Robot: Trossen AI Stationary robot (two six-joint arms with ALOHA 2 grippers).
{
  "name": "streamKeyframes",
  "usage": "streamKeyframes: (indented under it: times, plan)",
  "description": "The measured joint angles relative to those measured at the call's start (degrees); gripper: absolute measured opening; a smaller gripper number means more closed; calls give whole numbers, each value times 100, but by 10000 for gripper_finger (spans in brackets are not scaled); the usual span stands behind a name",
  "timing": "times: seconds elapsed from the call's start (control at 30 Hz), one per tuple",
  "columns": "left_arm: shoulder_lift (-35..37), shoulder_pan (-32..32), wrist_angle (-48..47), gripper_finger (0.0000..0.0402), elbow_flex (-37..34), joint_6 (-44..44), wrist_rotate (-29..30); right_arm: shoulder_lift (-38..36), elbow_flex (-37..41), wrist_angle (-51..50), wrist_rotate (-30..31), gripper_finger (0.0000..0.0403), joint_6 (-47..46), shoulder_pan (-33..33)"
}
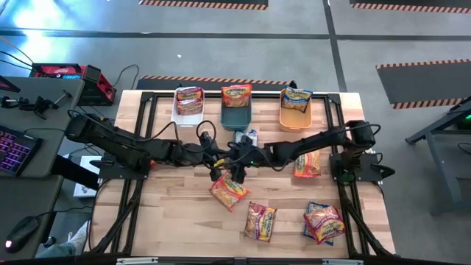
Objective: Sort Maruchan noodles
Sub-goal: Put the blue noodle pack into the yellow bin
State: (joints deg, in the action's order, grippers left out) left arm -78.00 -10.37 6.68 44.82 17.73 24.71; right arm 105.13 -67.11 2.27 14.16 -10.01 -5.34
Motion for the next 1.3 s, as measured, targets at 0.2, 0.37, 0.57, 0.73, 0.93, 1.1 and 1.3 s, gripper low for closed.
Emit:
streamKeyframes:
  times: [0.2, 0.37, 0.57, 0.73, 0.93, 1.1, 1.3]
  plan:
    - [0, -55, 17, 0, 0, 55, 288, -1, 12, -53, 399, 229, 1, -3]
    - [0, -151, 38, 0, 0, -28, 548, -1, 13, -166, 406, 139, 28, -7]
    - [4, -350, 130, 9, -76, -252, 1261, -40, 13, -245, 415, 78, 274, -4]
    - [31, -529, 362, 49, -378, -299, 1451, -225, 22, -588, 407, 78, 453, 4]
    - [26, -615, 1847, 84, -1298, -348, 1502, -759, -23, -1602, 543, 90, 647, 123]
    - [24, -623, 3305, 86, -2033, -484, 1443, -1262, -227, -2939, 787, 81, 850, 391]
    - [22, -623, 4172, 83, -2557, -443, 1436, -1810, -564, -4944, 824, 85, 1463, 1158]
